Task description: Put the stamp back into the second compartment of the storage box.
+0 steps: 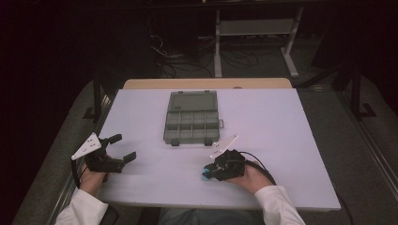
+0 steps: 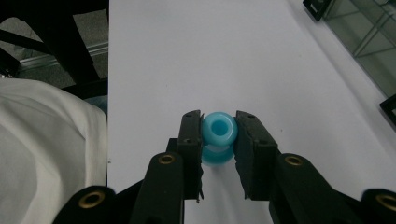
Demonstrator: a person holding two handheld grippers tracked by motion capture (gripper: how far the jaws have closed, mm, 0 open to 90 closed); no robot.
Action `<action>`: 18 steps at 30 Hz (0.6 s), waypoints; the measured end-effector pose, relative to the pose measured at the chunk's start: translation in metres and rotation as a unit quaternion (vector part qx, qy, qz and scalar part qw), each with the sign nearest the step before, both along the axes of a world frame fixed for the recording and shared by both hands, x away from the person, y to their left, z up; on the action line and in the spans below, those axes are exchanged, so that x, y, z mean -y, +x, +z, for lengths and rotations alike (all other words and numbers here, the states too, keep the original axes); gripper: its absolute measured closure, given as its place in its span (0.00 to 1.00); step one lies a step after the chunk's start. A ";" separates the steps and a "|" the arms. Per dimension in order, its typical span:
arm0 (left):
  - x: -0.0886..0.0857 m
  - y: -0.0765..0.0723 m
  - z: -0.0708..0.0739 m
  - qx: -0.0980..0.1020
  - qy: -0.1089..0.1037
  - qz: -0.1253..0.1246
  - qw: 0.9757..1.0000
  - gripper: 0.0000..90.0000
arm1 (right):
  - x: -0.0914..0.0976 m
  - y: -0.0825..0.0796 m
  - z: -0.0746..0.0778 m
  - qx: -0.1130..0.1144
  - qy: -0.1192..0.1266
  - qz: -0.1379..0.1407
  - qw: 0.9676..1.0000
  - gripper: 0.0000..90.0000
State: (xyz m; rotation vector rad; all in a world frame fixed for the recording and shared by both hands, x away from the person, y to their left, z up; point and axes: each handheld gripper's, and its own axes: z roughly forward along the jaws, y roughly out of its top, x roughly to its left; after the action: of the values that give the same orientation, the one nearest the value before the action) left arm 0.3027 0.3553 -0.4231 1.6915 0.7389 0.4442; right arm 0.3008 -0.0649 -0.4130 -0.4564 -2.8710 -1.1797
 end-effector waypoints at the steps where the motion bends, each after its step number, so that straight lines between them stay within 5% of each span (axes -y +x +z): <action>1: 0.000 0.000 0.000 0.000 0.000 0.000 1.000 0.00 | -0.001 0.001 0.001 0.001 0.000 0.001 1.000 0.79; 18: -0.001 0.000 0.000 0.001 0.002 0.001 1.000 0.00 | -0.004 0.011 0.010 0.005 0.004 -0.004 1.000 0.79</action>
State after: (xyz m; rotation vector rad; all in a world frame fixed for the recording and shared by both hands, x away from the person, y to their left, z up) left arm 0.3026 0.3558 -0.4229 1.6936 0.7393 0.4480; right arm 0.3117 -0.0608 -0.4030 -0.4633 -2.8753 -1.1981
